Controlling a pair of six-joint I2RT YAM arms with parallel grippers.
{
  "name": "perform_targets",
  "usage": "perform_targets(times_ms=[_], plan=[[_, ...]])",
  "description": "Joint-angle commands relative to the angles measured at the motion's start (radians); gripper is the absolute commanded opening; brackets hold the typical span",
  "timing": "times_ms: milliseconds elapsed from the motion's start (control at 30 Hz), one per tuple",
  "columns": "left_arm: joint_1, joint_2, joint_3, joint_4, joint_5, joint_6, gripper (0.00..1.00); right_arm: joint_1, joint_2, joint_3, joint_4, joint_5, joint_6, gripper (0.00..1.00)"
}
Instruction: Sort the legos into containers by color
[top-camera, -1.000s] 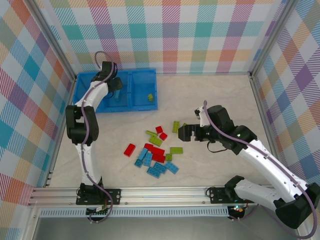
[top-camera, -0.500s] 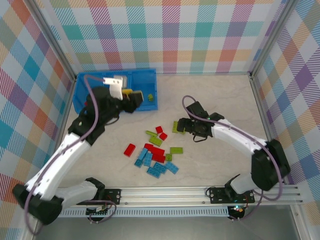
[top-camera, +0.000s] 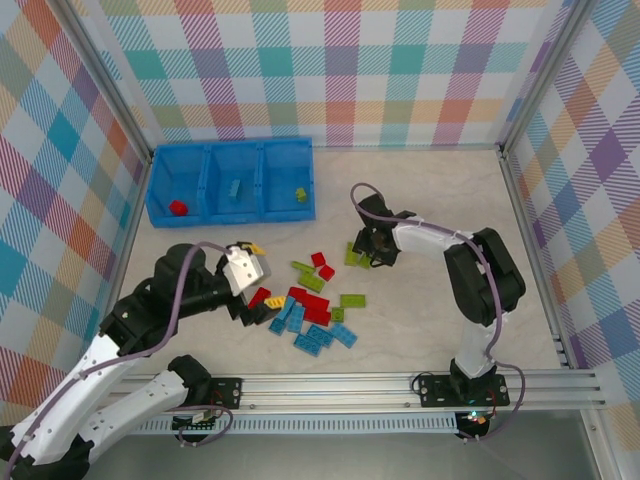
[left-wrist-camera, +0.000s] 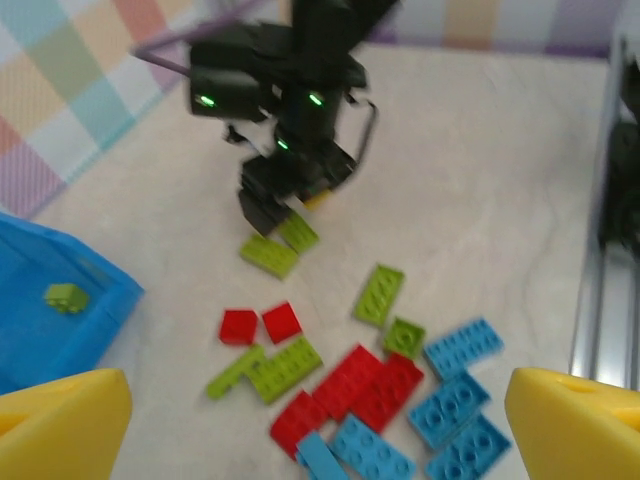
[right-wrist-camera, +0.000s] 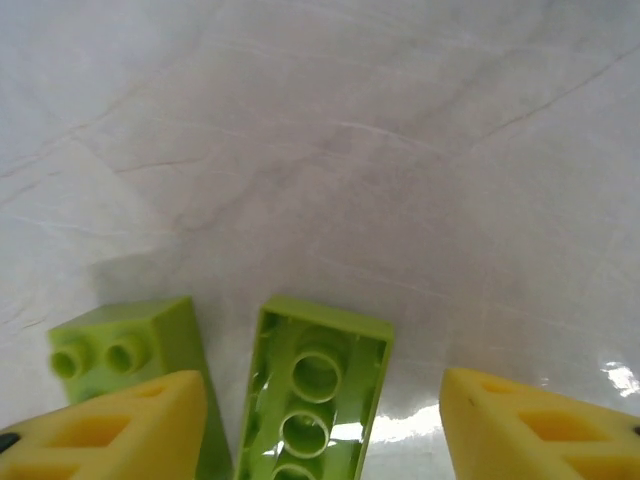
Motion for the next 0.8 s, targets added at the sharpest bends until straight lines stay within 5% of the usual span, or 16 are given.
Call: perform_targets(times_ms=[0,233,433,600,767], plan=[[-0.009,0.006,-0.021,-0.042,0.092,0.127,0.98,0.004,0.014,0.016,-0.001,0.000,0.028,0.60],[-0.009,0.095,-0.025,-0.196,-0.040,0.226,0.99,0.004,0.000,-0.050,0.007,0.017,0.020,0.38],[-0.008,0.068,-0.064,-0.116,-0.045,0.206,1.00,0.006,-0.098,-0.055,0.016,0.004,-0.020,0.21],[0.006,0.011,-0.107,0.028,-0.179,0.103,1.00,0.095,-0.246,0.011,0.099,0.009,-0.173,0.22],[0.109,-0.020,-0.119,0.166,-0.318,-0.036,1.00,0.178,-0.207,0.097,0.370,-0.223,-0.420,0.22]])
